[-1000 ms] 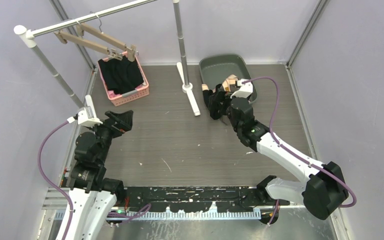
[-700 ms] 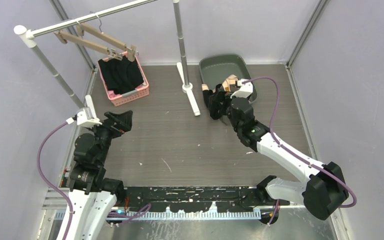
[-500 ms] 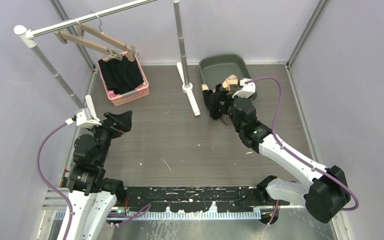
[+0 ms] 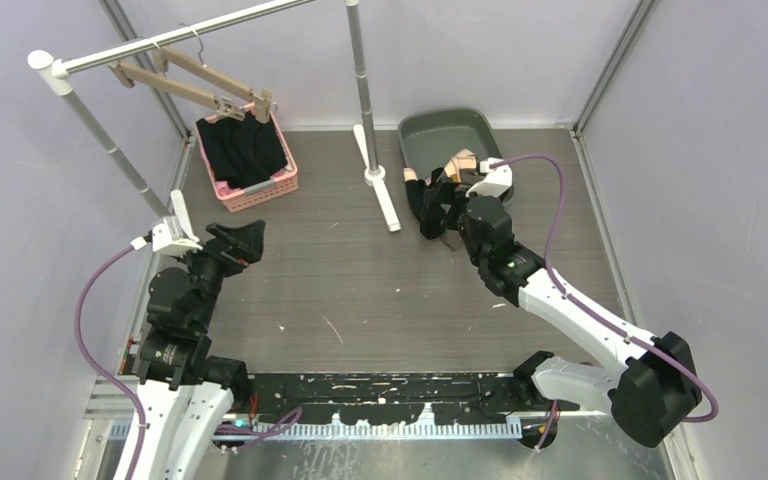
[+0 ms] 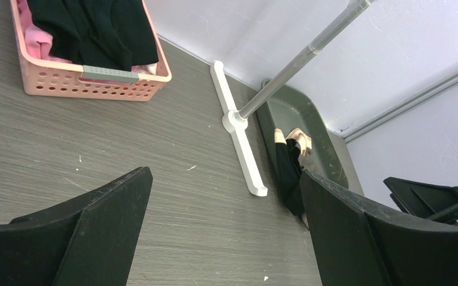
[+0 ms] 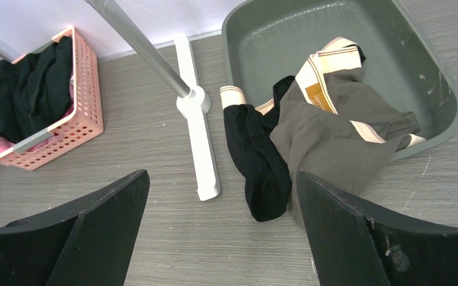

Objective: Clip the underwear to the hanger
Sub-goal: Pick up the hanger from the clothesline.

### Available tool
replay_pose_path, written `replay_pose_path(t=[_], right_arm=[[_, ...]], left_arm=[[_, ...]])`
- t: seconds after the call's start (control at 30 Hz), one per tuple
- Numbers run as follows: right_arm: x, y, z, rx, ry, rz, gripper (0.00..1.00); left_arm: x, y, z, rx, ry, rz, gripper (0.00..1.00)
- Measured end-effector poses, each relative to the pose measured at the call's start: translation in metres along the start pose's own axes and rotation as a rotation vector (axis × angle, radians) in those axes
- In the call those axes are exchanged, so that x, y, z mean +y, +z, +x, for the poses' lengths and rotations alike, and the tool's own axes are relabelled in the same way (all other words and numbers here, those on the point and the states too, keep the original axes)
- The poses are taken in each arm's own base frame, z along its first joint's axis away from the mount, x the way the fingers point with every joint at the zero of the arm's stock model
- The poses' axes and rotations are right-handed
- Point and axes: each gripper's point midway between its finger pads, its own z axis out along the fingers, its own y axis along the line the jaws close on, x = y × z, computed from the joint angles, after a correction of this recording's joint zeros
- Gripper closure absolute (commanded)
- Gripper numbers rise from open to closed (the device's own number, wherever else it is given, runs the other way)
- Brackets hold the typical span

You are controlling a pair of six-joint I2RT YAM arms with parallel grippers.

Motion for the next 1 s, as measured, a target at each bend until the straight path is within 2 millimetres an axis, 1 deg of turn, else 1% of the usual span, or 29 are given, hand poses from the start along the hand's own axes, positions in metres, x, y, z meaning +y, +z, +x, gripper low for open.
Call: replay_pose_path(t=[0.1,0.23,0.4,0.47,0.57,0.77,1.0], right_arm=[[-0.003,0.000,0.000,-0.001,-0.009,0.012,0.00],[-0.006,-0.001,0.001,0.003,-0.020,0.026,0.00],[-0.008,-0.001,0.002,0.007,-0.026,0.035,0.00],[-0.008,-0.001,0.002,0.008,-0.026,0.035,0.00],[-0.008,0.001,0.004,0.013,-0.028,0.036,0.00],[-0.007,0.004,0.009,0.026,-0.032,0.034,0.00],[-0.005,0.004,0.009,0.028,-0.031,0.026,0.00]], left_arm=[[0.000,0.000,0.000,-0.003,-0.026,-0.001,0.02],[0.001,0.001,0.005,0.008,-0.056,-0.001,0.02],[-0.005,0.003,0.006,0.066,-0.043,-0.007,0.02],[-0.014,0.004,-0.004,0.093,-0.027,-0.017,0.02],[-0.031,0.003,-0.028,0.071,-0.017,-0.002,0.02],[-0.048,-0.005,-0.060,0.036,0.001,-0.003,0.02],[-0.067,0.005,-0.093,0.005,0.010,-0.016,0.02]])
